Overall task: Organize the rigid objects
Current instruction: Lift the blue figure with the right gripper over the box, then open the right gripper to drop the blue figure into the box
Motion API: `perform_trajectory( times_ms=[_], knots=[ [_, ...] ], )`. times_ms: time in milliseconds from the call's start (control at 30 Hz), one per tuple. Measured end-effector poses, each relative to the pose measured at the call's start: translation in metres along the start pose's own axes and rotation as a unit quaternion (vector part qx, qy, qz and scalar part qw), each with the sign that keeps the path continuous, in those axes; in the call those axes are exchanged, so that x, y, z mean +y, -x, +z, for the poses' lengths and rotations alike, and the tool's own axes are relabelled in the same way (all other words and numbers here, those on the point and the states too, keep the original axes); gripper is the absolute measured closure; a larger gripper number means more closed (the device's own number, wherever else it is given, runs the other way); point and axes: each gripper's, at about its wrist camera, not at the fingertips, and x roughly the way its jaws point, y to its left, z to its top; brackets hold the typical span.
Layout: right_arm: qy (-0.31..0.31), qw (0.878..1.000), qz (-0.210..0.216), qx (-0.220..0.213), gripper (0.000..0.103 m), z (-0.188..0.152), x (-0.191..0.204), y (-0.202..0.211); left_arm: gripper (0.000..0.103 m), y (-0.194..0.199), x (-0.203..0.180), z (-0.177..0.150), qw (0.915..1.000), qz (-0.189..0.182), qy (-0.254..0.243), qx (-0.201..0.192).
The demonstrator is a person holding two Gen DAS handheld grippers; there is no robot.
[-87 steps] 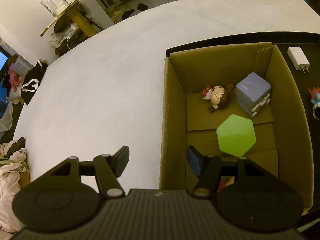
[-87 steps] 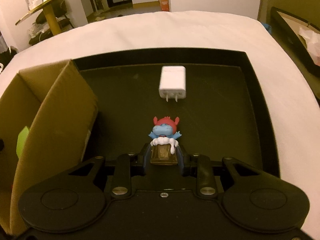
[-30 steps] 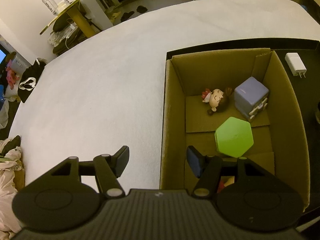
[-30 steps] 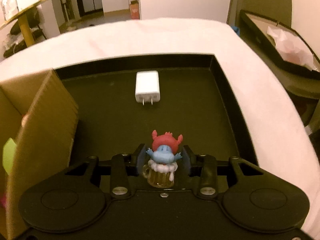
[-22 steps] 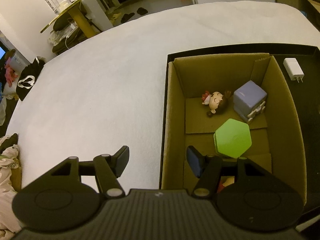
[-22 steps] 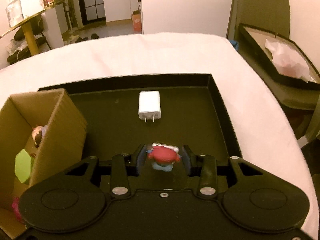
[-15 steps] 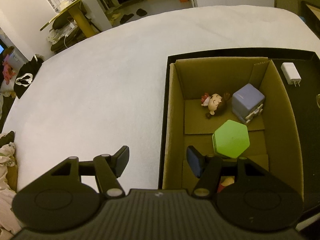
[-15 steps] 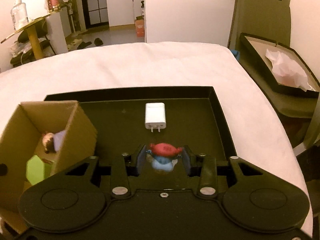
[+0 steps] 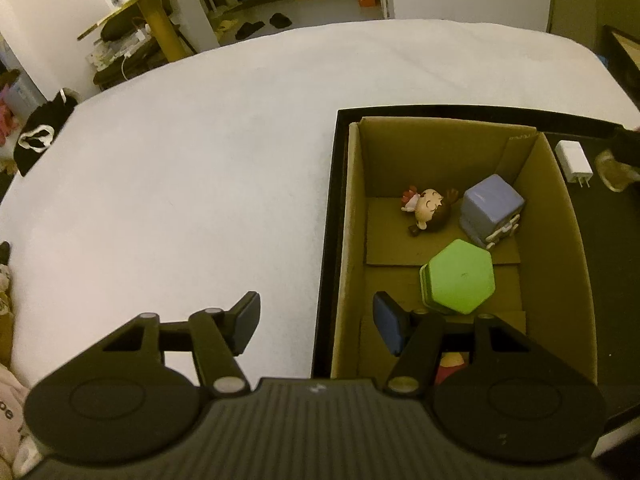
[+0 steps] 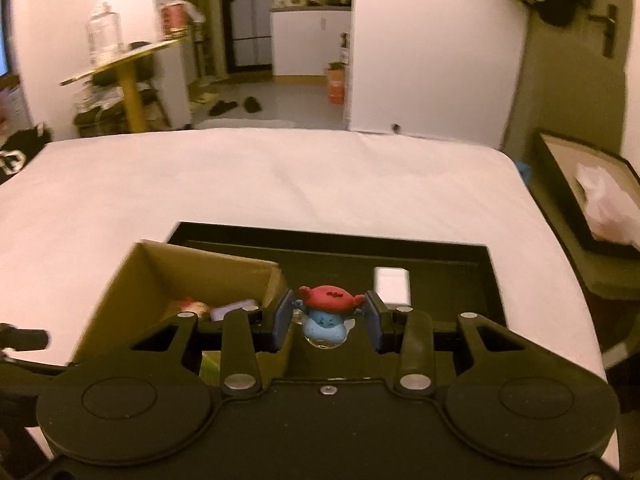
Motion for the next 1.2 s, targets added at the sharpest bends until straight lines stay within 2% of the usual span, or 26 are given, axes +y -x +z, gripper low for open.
perform_trajectory(
  times_ms=[267, 467, 533, 833, 1100, 1200],
  knots=[
    [0.037, 0.999, 0.031, -0.003, 0.065, 0.015, 0.028, 0.002, 0.046, -0.003, 0.012, -0.002, 0.999, -0.036, 0.025, 0.004],
    [0.051, 0.998, 0.042, 0.0, 0.065, 0.021, 0.039, 0.001, 0.058, -0.006, 0.019, -0.003, 0.9977, -0.055, 0.039, 0.008],
    [0.052, 0.998, 0.047, 0.002, 0.065, 0.021, 0.042, 0.001, 0.066, -0.008, 0.021, -0.003, 0.9971, -0.061, 0.043, 0.013],
    [0.038, 0.996, 0.079, 0.021, 0.065, 0.021, 0.054, -0.009, 0.083, -0.012, 0.026, -0.004, 0.9937, -0.099, 0.05, 0.016],
    [0.028, 0.992, 0.111, 0.043, 0.065, 0.023, 0.069, -0.022, 0.09, -0.015, 0.027, -0.003, 0.992, -0.114, 0.05, 0.02],
    [0.015, 0.989, 0.138, 0.046, 0.063, 0.027, 0.072, -0.024, 0.09, -0.016, 0.027, -0.002, 0.992, -0.115, 0.05, 0.021]
  ],
)
